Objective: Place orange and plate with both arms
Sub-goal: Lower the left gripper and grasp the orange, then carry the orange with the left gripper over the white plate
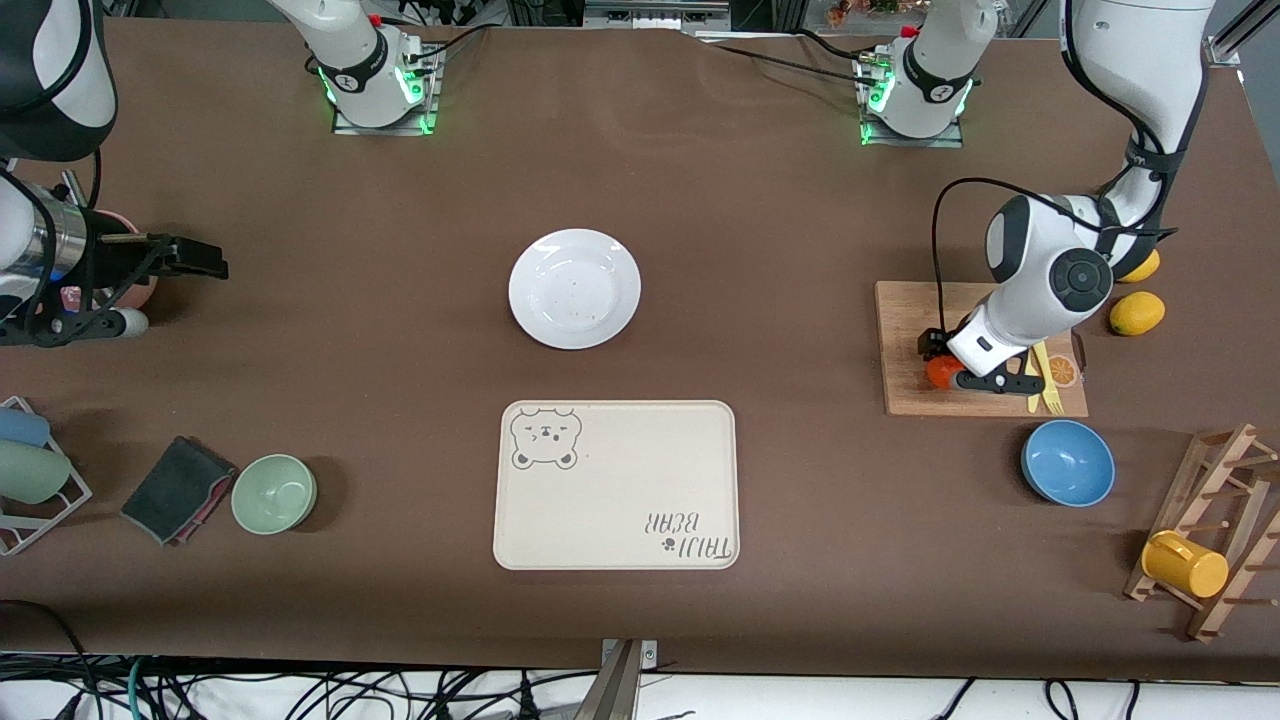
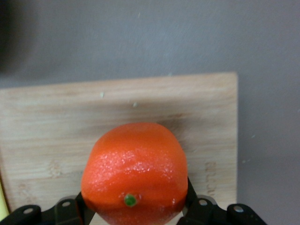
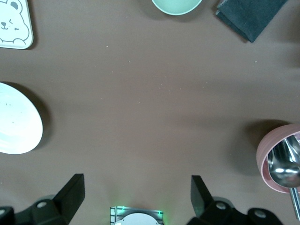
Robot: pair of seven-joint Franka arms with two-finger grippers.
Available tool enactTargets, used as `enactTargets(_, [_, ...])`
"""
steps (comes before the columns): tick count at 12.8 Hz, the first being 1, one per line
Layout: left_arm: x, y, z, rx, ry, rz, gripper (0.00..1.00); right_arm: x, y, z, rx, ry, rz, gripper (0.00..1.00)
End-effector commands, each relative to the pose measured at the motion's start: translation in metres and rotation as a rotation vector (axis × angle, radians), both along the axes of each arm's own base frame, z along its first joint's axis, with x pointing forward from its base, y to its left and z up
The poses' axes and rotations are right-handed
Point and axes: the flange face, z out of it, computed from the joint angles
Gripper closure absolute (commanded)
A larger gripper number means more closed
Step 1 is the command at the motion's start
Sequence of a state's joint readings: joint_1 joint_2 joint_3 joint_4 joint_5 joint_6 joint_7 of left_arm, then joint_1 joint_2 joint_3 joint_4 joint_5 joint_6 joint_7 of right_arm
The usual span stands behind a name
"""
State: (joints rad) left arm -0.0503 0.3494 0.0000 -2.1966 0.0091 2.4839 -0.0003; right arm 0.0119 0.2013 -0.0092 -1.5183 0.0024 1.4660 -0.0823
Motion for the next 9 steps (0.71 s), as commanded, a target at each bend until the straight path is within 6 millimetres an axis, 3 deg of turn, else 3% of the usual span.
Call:
enactTargets(1, [0.031, -0.062, 0.046, 0.024, -0.006, 0.058, 1.00, -0.001, 0.001, 0.007, 0.003, 0.003, -0.010, 0.00])
enactTargets(3, [0.039, -0.138, 0.068, 0.043, 0.013, 0.129, 1.00, -0.001, 0.001, 0.007, 0.003, 0.003, -0.010, 0.00])
enactTargets(4, [0.037, -0.175, 0.067, 0.039, 0.012, 0.162, 1.00, -0.001, 0.001, 0.007, 0.003, 0.003, -0.010, 0.00])
enactTargets(7, [0.003, -0.297, 0.064, 0.039, -0.011, 0.230, 1.00, -0.001, 0.001, 0.007, 0.004, 0.003, -0.009, 0.00])
enactTargets(9, [-0.020, -0.387, 0.050, 0.011, -0.012, 0.292, 1.00, -0.001, 0.001, 0.007, 0.004, 0.003, -0.009, 0.00])
